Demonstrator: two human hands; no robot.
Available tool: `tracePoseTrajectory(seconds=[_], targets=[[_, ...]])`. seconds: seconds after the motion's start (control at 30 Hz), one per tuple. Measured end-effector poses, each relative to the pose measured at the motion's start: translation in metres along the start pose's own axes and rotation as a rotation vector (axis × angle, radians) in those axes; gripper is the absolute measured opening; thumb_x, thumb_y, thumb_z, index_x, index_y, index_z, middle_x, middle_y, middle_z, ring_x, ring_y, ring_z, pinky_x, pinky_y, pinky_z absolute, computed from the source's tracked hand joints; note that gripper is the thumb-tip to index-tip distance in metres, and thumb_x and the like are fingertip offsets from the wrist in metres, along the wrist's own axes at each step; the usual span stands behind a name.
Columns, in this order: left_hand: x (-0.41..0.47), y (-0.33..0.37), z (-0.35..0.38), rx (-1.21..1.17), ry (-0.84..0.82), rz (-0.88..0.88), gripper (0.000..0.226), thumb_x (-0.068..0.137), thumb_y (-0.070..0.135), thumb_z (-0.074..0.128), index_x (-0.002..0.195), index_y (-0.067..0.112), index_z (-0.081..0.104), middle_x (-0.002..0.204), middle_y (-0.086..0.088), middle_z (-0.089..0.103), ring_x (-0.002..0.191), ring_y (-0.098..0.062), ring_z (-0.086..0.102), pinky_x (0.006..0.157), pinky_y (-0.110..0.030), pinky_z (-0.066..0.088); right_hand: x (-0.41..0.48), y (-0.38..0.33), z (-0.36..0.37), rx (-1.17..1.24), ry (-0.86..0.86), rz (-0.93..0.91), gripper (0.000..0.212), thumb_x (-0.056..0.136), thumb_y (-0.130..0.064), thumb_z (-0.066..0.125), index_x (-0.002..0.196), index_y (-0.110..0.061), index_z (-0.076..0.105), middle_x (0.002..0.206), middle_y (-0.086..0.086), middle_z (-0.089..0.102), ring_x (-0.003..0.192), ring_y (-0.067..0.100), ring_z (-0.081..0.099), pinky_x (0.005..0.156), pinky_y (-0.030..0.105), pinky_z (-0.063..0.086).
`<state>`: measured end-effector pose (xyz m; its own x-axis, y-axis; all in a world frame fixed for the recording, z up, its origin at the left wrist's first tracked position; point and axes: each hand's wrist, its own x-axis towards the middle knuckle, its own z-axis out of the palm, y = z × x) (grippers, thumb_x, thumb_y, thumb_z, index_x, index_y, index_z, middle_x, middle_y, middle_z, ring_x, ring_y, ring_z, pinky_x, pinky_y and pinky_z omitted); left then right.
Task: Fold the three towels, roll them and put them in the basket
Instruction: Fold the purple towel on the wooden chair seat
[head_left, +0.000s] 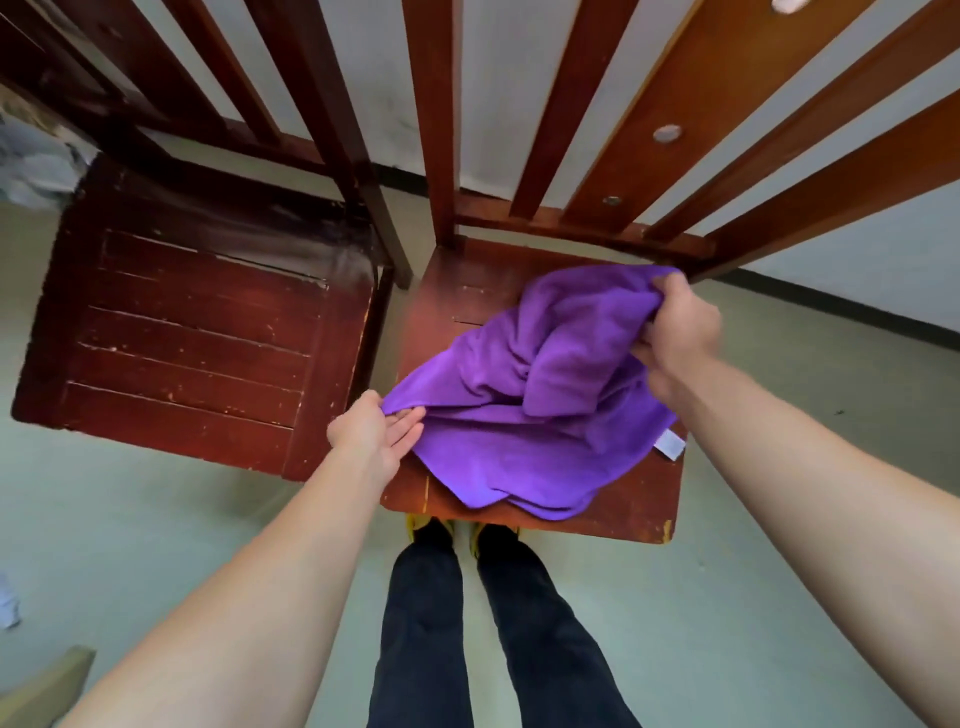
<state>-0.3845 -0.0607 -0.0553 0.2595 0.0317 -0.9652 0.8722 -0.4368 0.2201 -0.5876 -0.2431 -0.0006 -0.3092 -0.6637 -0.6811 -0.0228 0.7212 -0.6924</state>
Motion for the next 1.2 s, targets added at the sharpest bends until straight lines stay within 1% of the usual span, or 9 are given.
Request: tracePoseTrajectory(seconds=[0.17,0.27,0.33,0.47,0.67,0.87,1.0,1.1,1.2], targets=[[0.017,0.004,-0.017,0.136,0.105,0.176,0.022,0.094,0.01,0.044,0.112,0.0,0.052,0.091,-0.017,0.064,0.069,-0.024,0.064,0.063,-0.033,0.054,0.009,0.011,0.024,-0.066,-0.098,0.073,0.01,0.089,-0.025,0.058,0.091,-0.016,0.062,0.087,0.01,0.066,0.073,0.024,0.068,0.057,0.032,0.059],[0.019,-0.005,-0.017,0.79,0.255,0.687,0.026,0.082,0.013,0.062,0.108,0.013,0.057,0.098,-0.011,0.065,0.088,-0.031,0.063,0.077,-0.034,0.049,0.013,0.029,0.012,-0.123,-0.024,0.119,0.011,0.092,-0.026,0.056,0.095,-0.015,0.057,0.062,0.003,0.053,0.043,0.014,0.052,0.042,0.023,0.048],[0.01,-0.018,-0.006,1.099,0.116,0.997,0.038,0.077,0.021,0.069,0.113,0.02,0.056,0.106,-0.006,0.059,0.097,-0.027,0.058,0.078,-0.034,0.045,0.012,0.038,0.006,-0.11,-0.066,0.142,0.012,0.092,-0.024,0.056,0.1,-0.016,0.054,0.057,0.001,0.05,0.038,0.013,0.049,0.04,0.021,0.045],[0.011,-0.036,0.016,1.57,-0.035,0.974,0.079,0.077,0.041,0.072,0.143,0.026,0.033,0.132,-0.009,0.042,0.123,-0.03,0.04,0.097,-0.045,0.039,0.005,0.029,0.007,0.056,-0.203,0.206,0.011,0.094,-0.013,0.048,0.104,-0.015,0.052,0.079,0.004,0.058,0.057,0.018,0.059,0.048,0.022,0.048],[0.031,-0.02,0.025,1.662,0.05,0.991,0.023,0.085,0.034,0.061,0.102,0.019,0.057,0.108,-0.013,0.064,0.107,-0.035,0.056,0.084,-0.043,0.045,0.032,0.003,0.008,-0.023,-0.462,0.14,0.045,0.084,0.01,0.035,0.107,-0.023,0.055,0.092,0.001,0.075,0.085,0.021,0.074,0.055,0.023,0.054],[0.027,-0.043,0.015,1.226,-0.147,0.405,0.022,0.085,0.027,0.053,0.068,0.012,0.056,0.076,-0.018,0.065,0.085,-0.039,0.066,0.076,-0.04,0.055,0.063,0.042,0.005,-0.664,0.012,-0.252,0.053,0.074,-0.022,0.072,0.123,-0.024,0.052,0.093,-0.006,0.061,0.09,0.02,0.062,0.082,0.029,0.049],[0.019,-0.053,0.011,1.228,0.169,0.9,0.021,0.077,0.042,0.06,0.083,0.024,0.051,0.088,0.001,0.058,0.085,-0.027,0.059,0.066,-0.033,0.04,0.075,0.057,0.009,-0.705,-0.093,-0.144,0.054,0.07,-0.032,0.081,0.116,-0.021,0.054,0.102,0.002,0.066,0.078,0.019,0.065,0.07,0.032,0.055],[0.005,-0.061,0.04,1.254,-0.072,1.138,0.051,0.07,0.063,0.063,0.106,0.031,0.049,0.102,0.006,0.05,0.094,-0.015,0.049,0.068,-0.033,0.041,0.077,0.071,0.012,-0.727,-0.234,-0.018,0.019,0.077,-0.011,0.076,0.083,-0.018,0.06,0.075,0.005,0.066,0.039,0.006,0.057,0.033,0.016,0.037],[0.017,-0.066,0.059,1.523,-0.109,1.086,0.045,0.08,0.042,0.065,0.12,0.026,0.056,0.114,-0.004,0.049,0.109,-0.027,0.048,0.079,-0.041,0.045,0.082,0.079,-0.005,-0.791,-0.237,-0.036,0.023,0.079,-0.005,0.072,0.065,-0.017,0.059,0.059,0.0,0.059,0.036,0.005,0.051,0.033,0.015,0.036]])
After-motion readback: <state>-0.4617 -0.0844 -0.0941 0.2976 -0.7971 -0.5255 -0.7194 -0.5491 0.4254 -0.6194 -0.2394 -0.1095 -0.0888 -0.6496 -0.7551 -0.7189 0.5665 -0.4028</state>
